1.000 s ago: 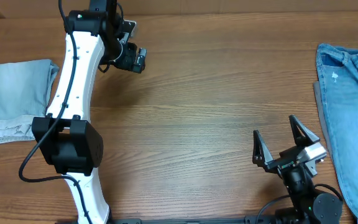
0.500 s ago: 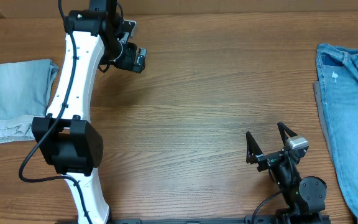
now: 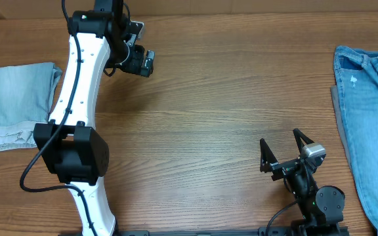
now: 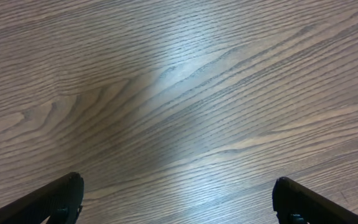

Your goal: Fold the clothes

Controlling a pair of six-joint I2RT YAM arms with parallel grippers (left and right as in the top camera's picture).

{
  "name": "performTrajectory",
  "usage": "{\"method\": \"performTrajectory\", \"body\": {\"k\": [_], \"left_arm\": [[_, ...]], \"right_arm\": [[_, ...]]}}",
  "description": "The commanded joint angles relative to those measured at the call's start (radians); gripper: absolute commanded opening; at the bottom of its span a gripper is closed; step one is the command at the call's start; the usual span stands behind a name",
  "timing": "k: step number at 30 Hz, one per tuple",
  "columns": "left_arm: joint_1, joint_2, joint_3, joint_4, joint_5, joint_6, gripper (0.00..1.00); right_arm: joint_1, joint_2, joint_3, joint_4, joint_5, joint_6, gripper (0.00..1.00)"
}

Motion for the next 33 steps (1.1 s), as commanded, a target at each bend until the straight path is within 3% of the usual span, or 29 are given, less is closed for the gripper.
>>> {"method": "performTrajectory", "body": {"k": [1, 6, 14, 17, 19, 22, 25, 29, 33], "left_arm": [[-0.002, -0.003, -0.003, 0.001, 0.011, -0.011, 1.00], [-0.050, -0.251, -0.003, 0.002, 0.011, -0.010, 1.00], [-0.108, -0.852, -0.007, -0.008, 0.011, -0.010, 1.00], [-0.103, -1.001, -0.083, -0.021, 0.003, -0.010, 1.00], [-0.102, -1.148, -0.251, 0.002, 0.009, -0.011, 1.00], [-0.079, -1.363, -0.639, 0.227, 0.016, -0.012, 1.00], [-0.037, -1.524, -1.066, 0.588, 0.085, -0.064, 1.00], [-0.010, -1.634, -1.424, 0.925, 0.196, -0.089, 1.00], [-0.004, -1.733, -1.716, 1.218, 0.205, -0.114, 1.00]], "right_arm": [[-0.005, -0.011, -0.010, 0.004, 0.010, 0.003, 1.00], [-0.005, -0.011, -0.010, 0.004, 0.010, 0.003, 1.00], [-0.005, -0.011, -0.010, 0.004, 0.010, 0.003, 1.00], [-0.005, -0.011, -0.010, 0.004, 0.010, 0.003, 1.00], [-0.005, -0.011, -0.010, 0.004, 0.010, 0.003, 1.00], [-0.005, -0.011, -0.010, 0.004, 0.010, 0.003, 1.00], [-0.005, -0.011, -0.010, 0.004, 0.010, 0.003, 1.00], [-0.005, -0.011, -0.010, 0.004, 0.010, 0.003, 1.00], [-0.005, -0.011, -0.010, 0.004, 0.010, 0.003, 1.00]]}}
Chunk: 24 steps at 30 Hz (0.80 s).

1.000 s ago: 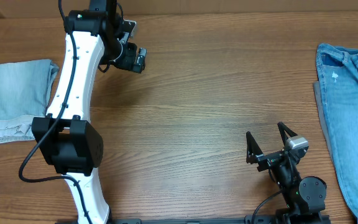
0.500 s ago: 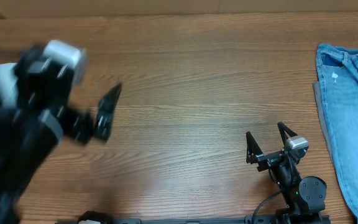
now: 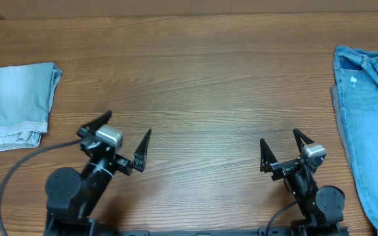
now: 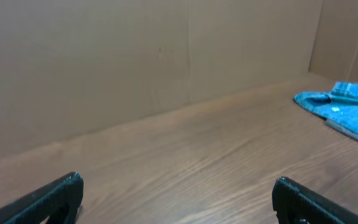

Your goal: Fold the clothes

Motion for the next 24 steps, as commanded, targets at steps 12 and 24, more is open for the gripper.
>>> {"method": "performTrajectory", "body": {"k": [12, 24], "left_arm": [[0.012, -0.181, -0.470, 0.406, -0.078, -0.046, 1.00], [0.012, -0.312, -0.522, 0.310, -0.340, -0.077, 1.00]], "right_arm": [[-0.005, -0.009, -0.010, 0.004, 0.010, 0.003, 1.00], [-0.005, -0.009, -0.010, 0.004, 0.010, 0.003, 1.00]]}}
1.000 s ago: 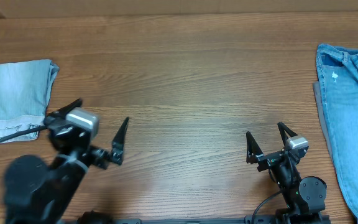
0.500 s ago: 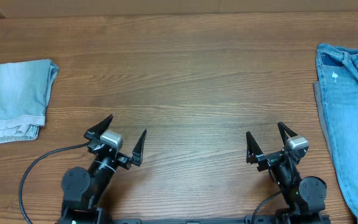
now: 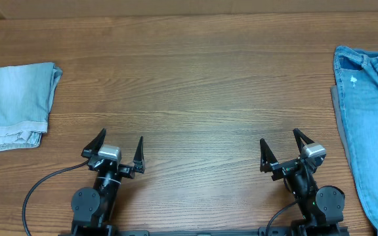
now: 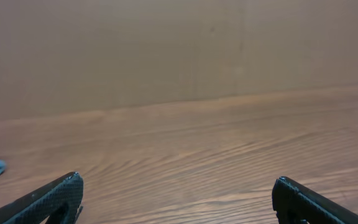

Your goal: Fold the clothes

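A folded light-blue garment point(image 3: 15, 101) lies at the table's left edge; its corner shows at the left in the left wrist view. Unfolded blue jeans point(image 3: 369, 118) lie spread at the right edge, with a sliver seen by the left wrist. My left gripper point(image 3: 119, 149) rests near the front edge at the left, open and empty, with its fingertips point(image 4: 67, 186) wide apart. Near the front right, my right gripper point(image 3: 282, 147) stands open with nothing in it.
The wooden table point(image 3: 195, 98) stretches between the two garments. A brown cardboard wall point(image 4: 179, 50) rises behind its far edge.
My left arm has settled lower and more upright at the front left, its gripper turned from facing right to facing straight across the table. The right arm and both garments are unchanged.
At first my left arm reached far over the table's back left, its open gripper pointing down at bare wood beside the folded garment. Then it was drawn back to the front left. Now it sits folded at rest, matching the still right arm.
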Controlling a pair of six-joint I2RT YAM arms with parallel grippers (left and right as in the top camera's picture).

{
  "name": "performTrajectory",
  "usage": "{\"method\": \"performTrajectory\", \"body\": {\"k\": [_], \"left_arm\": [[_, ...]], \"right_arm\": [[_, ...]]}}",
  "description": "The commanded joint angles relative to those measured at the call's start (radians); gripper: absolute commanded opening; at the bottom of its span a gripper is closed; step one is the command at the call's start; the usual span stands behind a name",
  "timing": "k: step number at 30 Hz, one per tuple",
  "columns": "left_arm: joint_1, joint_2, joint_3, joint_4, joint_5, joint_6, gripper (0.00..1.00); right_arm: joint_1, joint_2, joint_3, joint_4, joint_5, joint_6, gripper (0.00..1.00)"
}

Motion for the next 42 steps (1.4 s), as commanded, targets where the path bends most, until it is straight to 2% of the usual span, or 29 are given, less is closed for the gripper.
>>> {"method": "performTrajectory", "body": {"k": [1, 6, 42], "left_arm": [[0.007, -0.072, -0.009, -0.060, -0.116, -0.020, 1.00], [0.060, -0.177, -0.009, -0.217, -0.084, -0.014, 1.00], [0.083, -0.175, -0.009, -0.219, -0.092, -0.013, 1.00]], "right_arm": [[-0.004, -0.009, -0.010, 0.003, 0.010, 0.003, 1.00], [-0.004, -0.009, -0.010, 0.003, 0.010, 0.003, 1.00], [-0.004, -0.009, -0.010, 0.003, 0.010, 0.003, 1.00]]}}
